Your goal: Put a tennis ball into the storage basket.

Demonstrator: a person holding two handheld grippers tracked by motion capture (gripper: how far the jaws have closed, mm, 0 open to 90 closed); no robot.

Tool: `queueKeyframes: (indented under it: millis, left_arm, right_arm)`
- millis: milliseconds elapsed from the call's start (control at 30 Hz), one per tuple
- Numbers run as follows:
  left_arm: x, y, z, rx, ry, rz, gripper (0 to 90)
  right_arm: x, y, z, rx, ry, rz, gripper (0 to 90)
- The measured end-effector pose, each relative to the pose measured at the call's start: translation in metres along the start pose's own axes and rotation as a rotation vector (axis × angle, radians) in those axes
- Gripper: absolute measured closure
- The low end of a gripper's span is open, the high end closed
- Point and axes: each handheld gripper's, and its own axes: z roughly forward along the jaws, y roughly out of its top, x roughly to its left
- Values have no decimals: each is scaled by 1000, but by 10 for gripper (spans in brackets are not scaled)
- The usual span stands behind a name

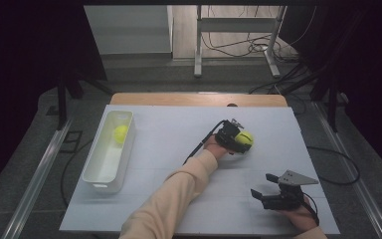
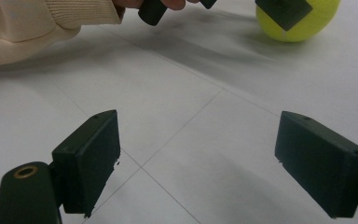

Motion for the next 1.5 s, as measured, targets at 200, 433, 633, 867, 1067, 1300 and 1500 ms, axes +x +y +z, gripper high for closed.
queueKeyframes:
  millis: [200,433,633,867,1067,1300,1500]
  left_arm:
    - [0,3,-8,-31,-4,-5,267]
    - [-2,5,-20,-42,-3,-11,267]
    - [-3,5,-30,-46,-2,-5,266]
    - [-3,3,-40,-43,3,5,265]
    - [-1,-2,-48,-53,10,-1,265]
    - [0,-9,-60,-61,21,-14,265]
    - [-1,-14,-71,-62,28,-2,265]
  right_arm:
    - [0,0,0,0,-2,0,144]
    - [0,0,0,1,-4,0,145]
    - [0,0,0,0,-2,-1,145]
    - [0,0,0,2,-2,-3,145]
    - [0,0,0,4,-3,-3,145]
    - [0,0,1,4,-3,-4,145]
    - [0,0,0,6,-5,-3,145]
